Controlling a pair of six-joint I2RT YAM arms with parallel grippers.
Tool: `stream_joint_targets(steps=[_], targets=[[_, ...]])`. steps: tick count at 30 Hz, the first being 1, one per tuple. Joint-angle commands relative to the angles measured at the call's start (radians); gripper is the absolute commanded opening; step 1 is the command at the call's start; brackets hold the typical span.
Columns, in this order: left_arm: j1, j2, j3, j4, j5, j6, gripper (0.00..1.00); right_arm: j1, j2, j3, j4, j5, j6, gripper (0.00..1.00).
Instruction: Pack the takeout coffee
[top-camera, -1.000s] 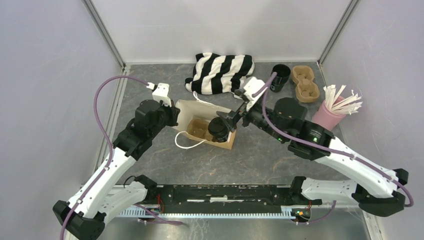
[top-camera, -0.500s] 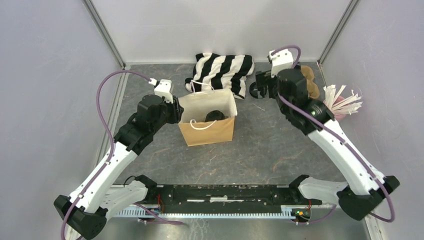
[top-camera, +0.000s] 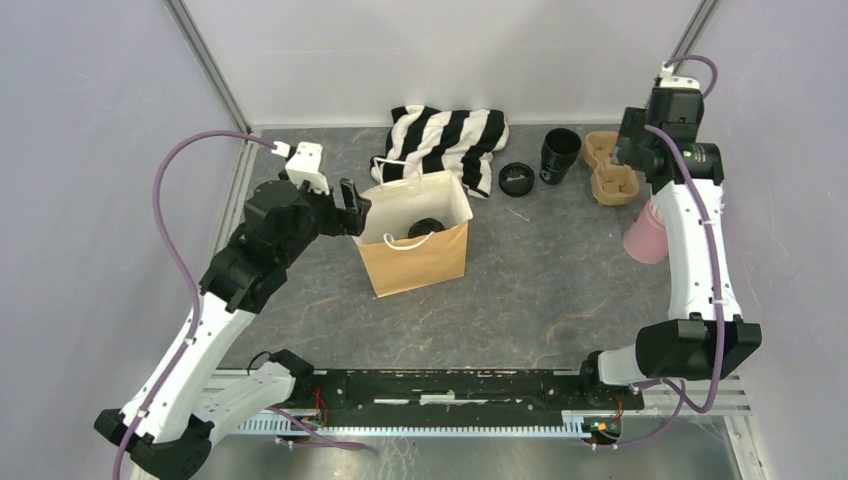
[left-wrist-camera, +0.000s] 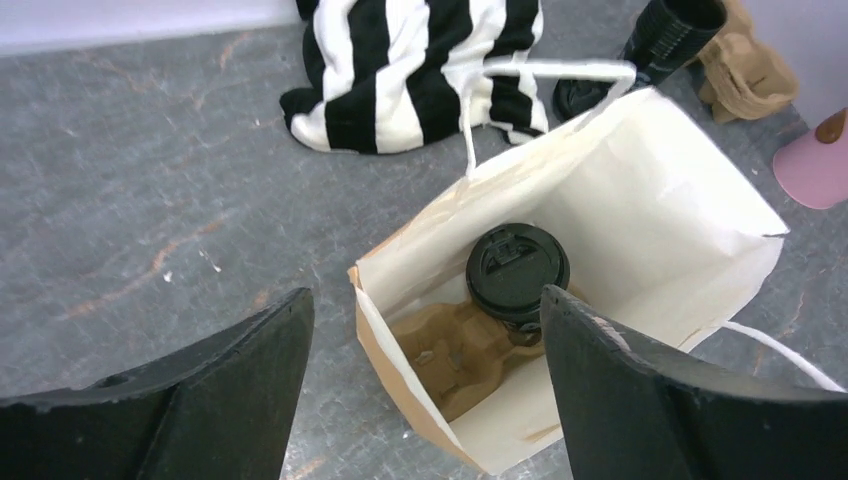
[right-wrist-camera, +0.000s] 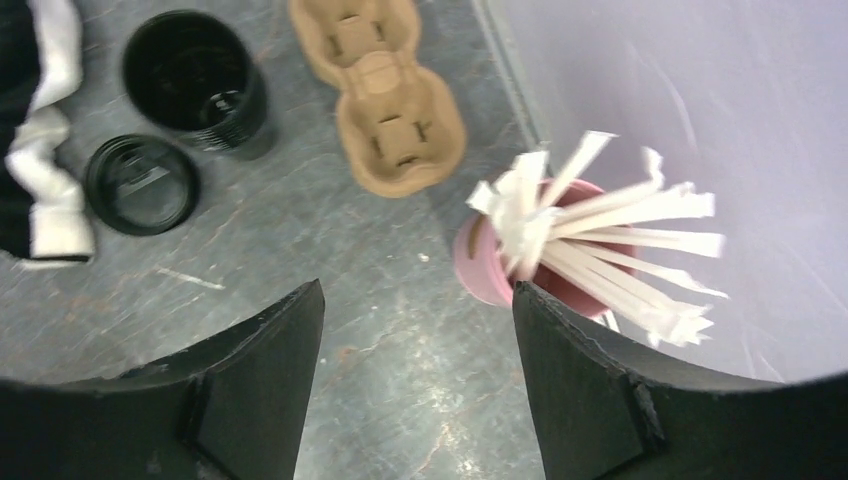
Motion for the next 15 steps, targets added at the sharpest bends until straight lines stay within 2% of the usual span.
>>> stream_joint_targets(steps=[1, 4, 6, 10, 12, 15], targets=[[-0.003, -0.035, 0.114, -0.033, 0.017, 0.102, 0.90, -0.068, 0.006, 0.043, -0.035, 0.073, -0.040, 0.72], [-0.004, -0.044, 0.140, -0.066, -0.014, 0.162, 0.93, -0.145, 0.003, 0.024, -0.018, 0.105, -0.079, 0.57], [-0.004, -0.053, 0.131, -0.070, -0.028, 0.185, 0.95, -0.190, 0.001, 0.004, 0.024, 0.089, -0.103, 0.51], [-0.004, -0.061, 0.102, -0.054, -0.031, 0.190, 0.96, -0.277, 0.033, -0.021, 0.092, 0.047, -0.120, 0.50], [-0.003, -0.059, 0.092, -0.048, -0.033, 0.180, 0.96, -0.322, 0.064, -0.016, 0.117, -0.027, -0.123, 0.53], [-0.001, -0.049, 0.093, -0.052, -0.038, 0.171, 0.96, -0.343, 0.130, 0.016, 0.132, -0.073, -0.126, 0.54]])
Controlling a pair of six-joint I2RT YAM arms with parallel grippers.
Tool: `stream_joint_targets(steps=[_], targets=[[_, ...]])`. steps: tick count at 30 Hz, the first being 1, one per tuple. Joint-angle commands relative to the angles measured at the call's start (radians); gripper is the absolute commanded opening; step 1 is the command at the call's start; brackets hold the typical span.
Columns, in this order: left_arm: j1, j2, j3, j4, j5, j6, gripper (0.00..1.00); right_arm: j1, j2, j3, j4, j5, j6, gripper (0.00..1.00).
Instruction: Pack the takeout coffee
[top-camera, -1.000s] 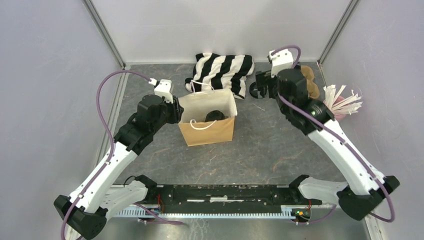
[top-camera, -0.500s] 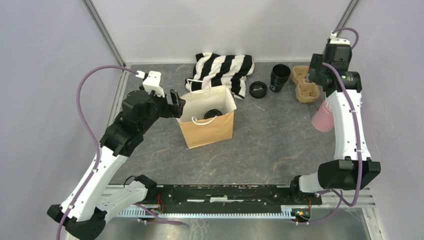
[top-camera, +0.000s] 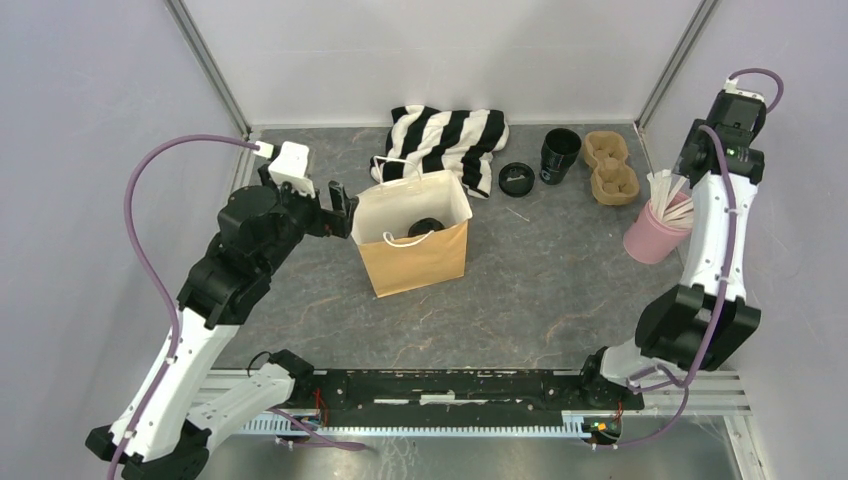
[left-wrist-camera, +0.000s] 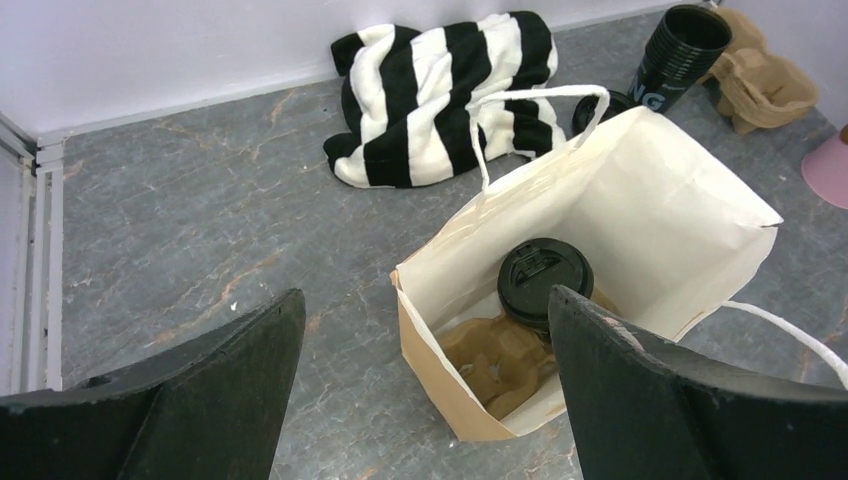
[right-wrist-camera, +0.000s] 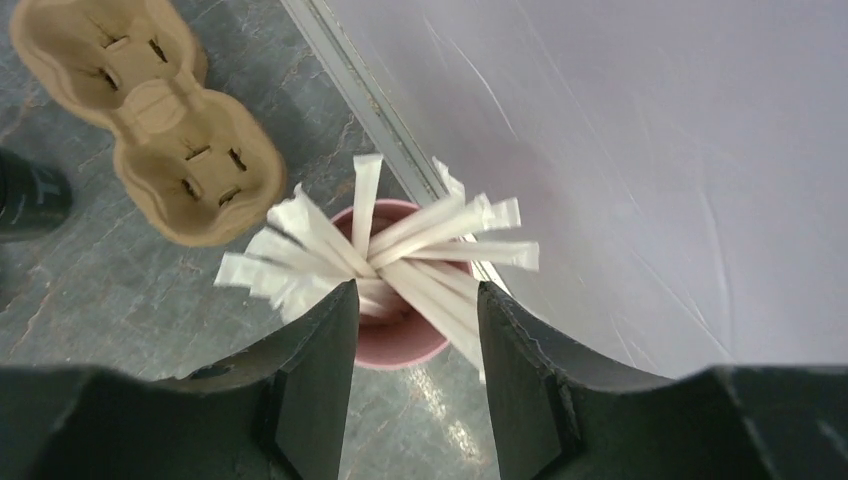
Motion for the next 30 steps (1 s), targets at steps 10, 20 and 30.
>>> stream_joint_targets(steps=[10, 20, 30], targets=[[0.010, 0.057, 0.032, -0.021, -0.040, 0.052, 0.97, -0.049, 0.219, 0.062, 0.141, -0.116, 0.001, 0.54], [0.016, 0.082, 0.046, -0.034, -0.058, 0.055, 0.97, -0.071, 0.276, 0.070, 0.168, -0.125, 0.011, 0.47], [0.026, 0.092, 0.040, -0.034, -0.045, 0.052, 0.98, -0.076, 0.280, 0.033, 0.201, -0.103, 0.011, 0.39]])
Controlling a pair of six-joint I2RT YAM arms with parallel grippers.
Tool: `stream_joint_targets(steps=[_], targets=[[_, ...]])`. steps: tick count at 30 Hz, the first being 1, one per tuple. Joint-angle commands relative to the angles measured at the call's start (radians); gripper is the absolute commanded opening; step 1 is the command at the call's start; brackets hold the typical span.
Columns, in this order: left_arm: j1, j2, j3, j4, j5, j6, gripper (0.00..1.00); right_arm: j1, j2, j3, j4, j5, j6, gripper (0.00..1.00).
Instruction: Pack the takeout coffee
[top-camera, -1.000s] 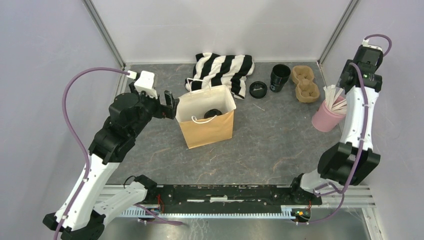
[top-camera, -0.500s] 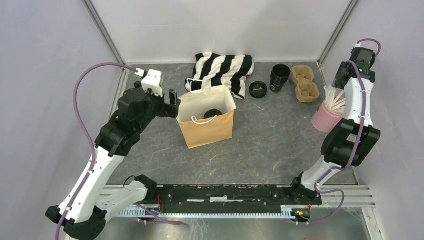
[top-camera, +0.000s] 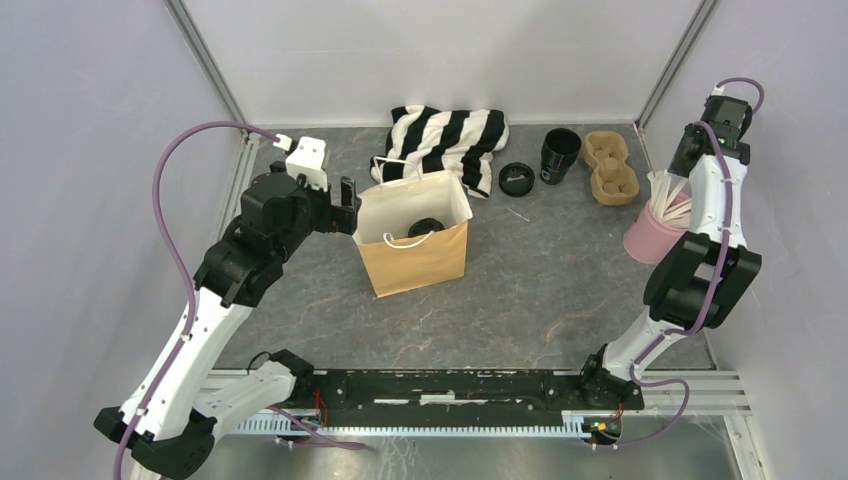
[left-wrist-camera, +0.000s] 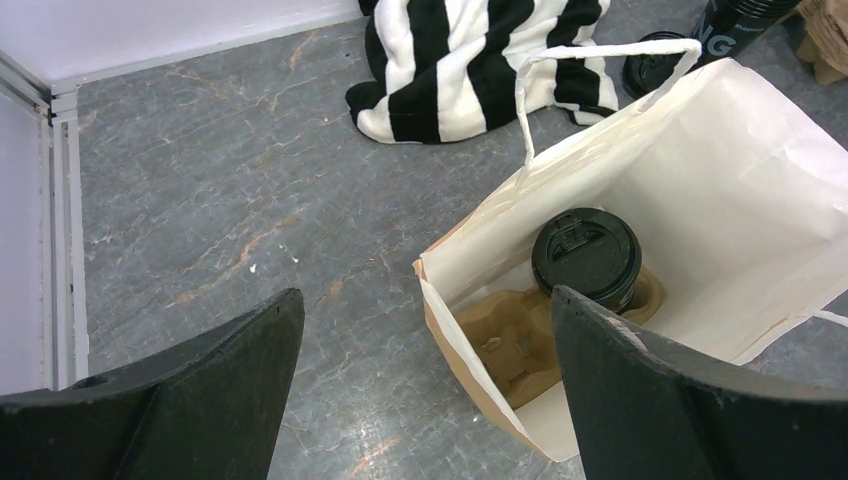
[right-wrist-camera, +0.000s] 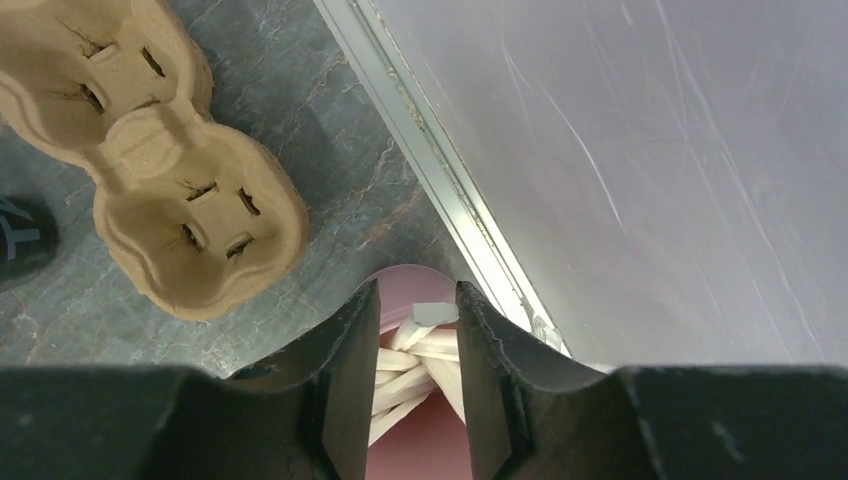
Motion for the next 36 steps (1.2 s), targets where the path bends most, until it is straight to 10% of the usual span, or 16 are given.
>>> stream_joint_targets(steps=[1, 5, 14, 36], targets=[[0.017, 0.000, 0.031, 0.018, -0.003, 0.038, 0.98, -0.005, -0.006, -0.001, 0.054, 0.024, 0.007, 0.35], [0.029, -0.006, 0.026, 0.033, 0.016, 0.034, 0.98, -0.005, -0.023, -0.033, 0.091, 0.017, 0.006, 0.15], [0.028, -0.057, 0.065, -0.004, 0.014, 0.017, 0.98, -0.005, -0.042, -0.044, 0.110, 0.027, 0.009, 0.05], [0.028, -0.205, 0.089, -0.005, 0.205, -0.040, 0.98, 0.010, -0.479, -0.113, 0.177, 0.005, -0.091, 0.00]])
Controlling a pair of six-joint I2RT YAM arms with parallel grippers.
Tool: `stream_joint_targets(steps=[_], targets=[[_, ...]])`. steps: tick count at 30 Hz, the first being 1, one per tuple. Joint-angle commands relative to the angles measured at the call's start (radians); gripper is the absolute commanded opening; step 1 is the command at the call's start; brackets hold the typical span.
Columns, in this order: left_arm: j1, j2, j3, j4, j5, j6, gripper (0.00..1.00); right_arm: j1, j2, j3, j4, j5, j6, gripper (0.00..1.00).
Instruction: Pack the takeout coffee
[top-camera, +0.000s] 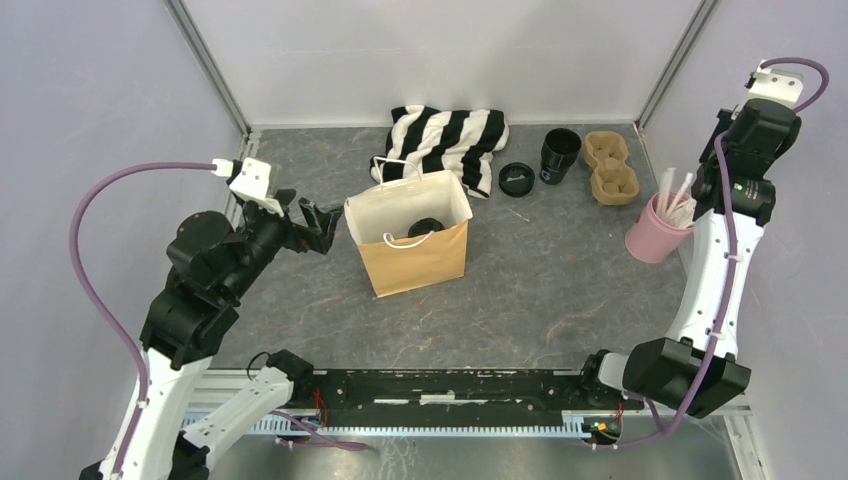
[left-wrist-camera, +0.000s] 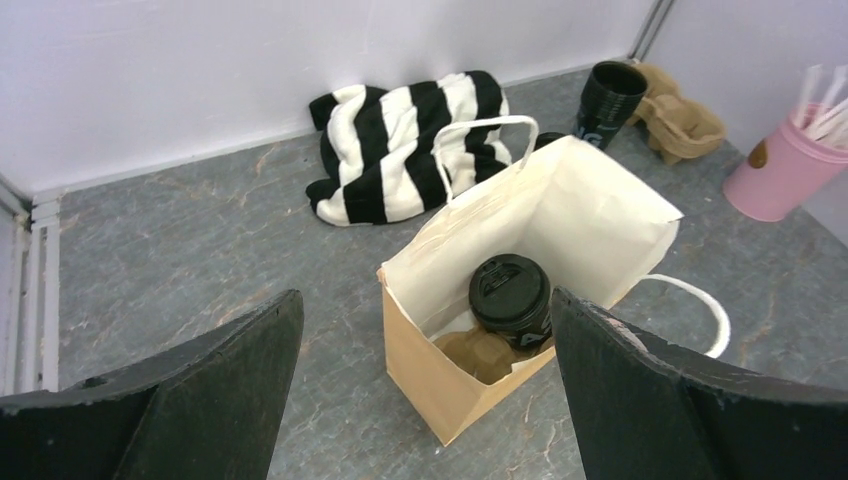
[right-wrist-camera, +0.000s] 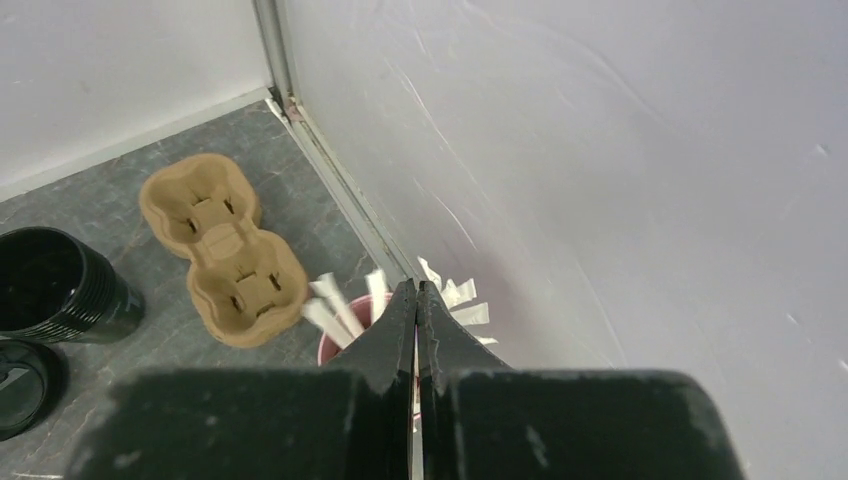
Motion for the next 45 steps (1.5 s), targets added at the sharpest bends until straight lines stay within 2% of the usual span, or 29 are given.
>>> stream_joint_targets(steps=[1, 10, 13, 17, 20, 23, 25, 27, 30, 37, 41, 45], targets=[[0.004, -0.006, 0.059, 0.004, 0.063, -0.043, 0.98, 0.004, -0.011, 0.054, 0.033, -0.043, -0.029, 0.00], [0.004, 0.060, 0.157, 0.002, 0.083, -0.124, 0.98, 0.010, -0.067, 0.153, 0.049, -0.122, 0.013, 0.00], [0.004, 0.076, 0.193, -0.012, 0.071, -0.182, 0.98, 0.013, -0.084, 0.178, 0.085, -0.227, 0.094, 0.00], [0.004, 0.102, 0.254, -0.060, 0.014, -0.261, 0.98, 0.076, -0.050, 0.284, 0.129, -0.381, 0.201, 0.00], [0.004, 0.117, 0.300, -0.100, -0.035, -0.360, 0.98, 0.167, -0.034, 0.284, 0.292, -0.632, 0.353, 0.00], [0.004, 0.108, 0.306, -0.104, -0.034, -0.474, 0.97, 0.281, -0.025, 0.328, 0.321, -0.657, 0.367, 0.00], [0.004, 0.085, 0.292, -0.099, -0.039, -0.547, 0.96, 0.345, -0.026, 0.315, 0.404, -0.721, 0.439, 0.00], [0.004, 0.051, 0.276, -0.093, -0.047, -0.614, 0.95, 0.395, -0.032, 0.209, 0.627, -0.826, 0.613, 0.00], [0.004, 0.000, 0.245, -0.075, -0.071, -0.661, 0.95, 0.500, -0.033, 0.089, 0.876, -0.869, 0.822, 0.00], [0.003, -0.033, 0.247, -0.057, -0.103, -0.615, 0.95, 0.768, -0.074, 0.002, 0.834, -0.885, 0.737, 0.00], [0.004, -0.025, 0.260, -0.061, -0.101, -0.563, 0.96, 0.934, -0.044, 0.015, 0.677, -0.792, 0.572, 0.00], [0.004, -0.006, 0.274, -0.058, -0.084, -0.547, 0.96, 1.044, 0.011, 0.080, 0.537, -0.712, 0.428, 0.00]])
